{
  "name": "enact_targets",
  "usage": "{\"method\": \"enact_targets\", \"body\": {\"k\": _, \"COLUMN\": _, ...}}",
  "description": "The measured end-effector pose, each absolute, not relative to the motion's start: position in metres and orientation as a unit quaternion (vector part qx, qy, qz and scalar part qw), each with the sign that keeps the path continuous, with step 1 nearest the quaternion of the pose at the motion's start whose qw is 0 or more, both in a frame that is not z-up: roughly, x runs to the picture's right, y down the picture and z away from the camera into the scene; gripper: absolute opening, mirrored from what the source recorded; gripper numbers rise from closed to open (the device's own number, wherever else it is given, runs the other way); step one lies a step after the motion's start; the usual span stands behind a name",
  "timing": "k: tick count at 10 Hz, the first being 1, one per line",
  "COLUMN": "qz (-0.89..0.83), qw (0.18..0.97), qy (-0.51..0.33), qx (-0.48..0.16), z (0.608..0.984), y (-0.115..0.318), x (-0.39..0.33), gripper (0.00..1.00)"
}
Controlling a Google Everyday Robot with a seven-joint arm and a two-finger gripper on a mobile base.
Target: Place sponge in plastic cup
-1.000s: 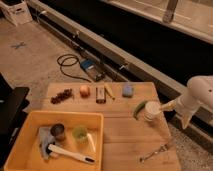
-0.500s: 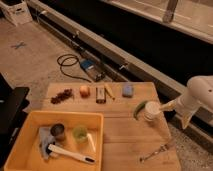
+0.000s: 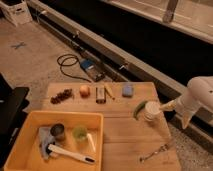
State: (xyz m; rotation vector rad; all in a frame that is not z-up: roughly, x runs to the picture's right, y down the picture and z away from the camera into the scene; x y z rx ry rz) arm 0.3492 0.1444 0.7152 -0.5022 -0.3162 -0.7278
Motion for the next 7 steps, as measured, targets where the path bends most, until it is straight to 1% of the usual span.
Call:
{"method": "enact_targets", "body": {"k": 2, "qz": -0.363, "qw": 0.899, "qy": -0.122, "qx": -0.210, "z": 0.706, "y": 0.116, "x": 0.348, "gripper": 0.80}}
{"method": "enact_targets", "body": {"k": 4, "qz": -0.387, "qw": 0.898, "qy": -0.105, "qx": -0.183, "z": 0.699, "y": 0.083, "x": 0.330, "gripper": 0.80}}
{"method": "enact_targets", "body": {"k": 6, "qz": -0.423, "qw": 0.887, "qy": -0.094, "qx": -0.160, "z": 0.692, "y": 0.063, "x": 0.296, "gripper": 0.80}}
{"method": "enact_targets", "body": {"k": 7, "qz": -0.447, "qw": 0.877, "qy": -0.091, "qx": -0.149, "z": 0.691, "y": 0.054, "x": 0.268, "gripper": 0.80}}
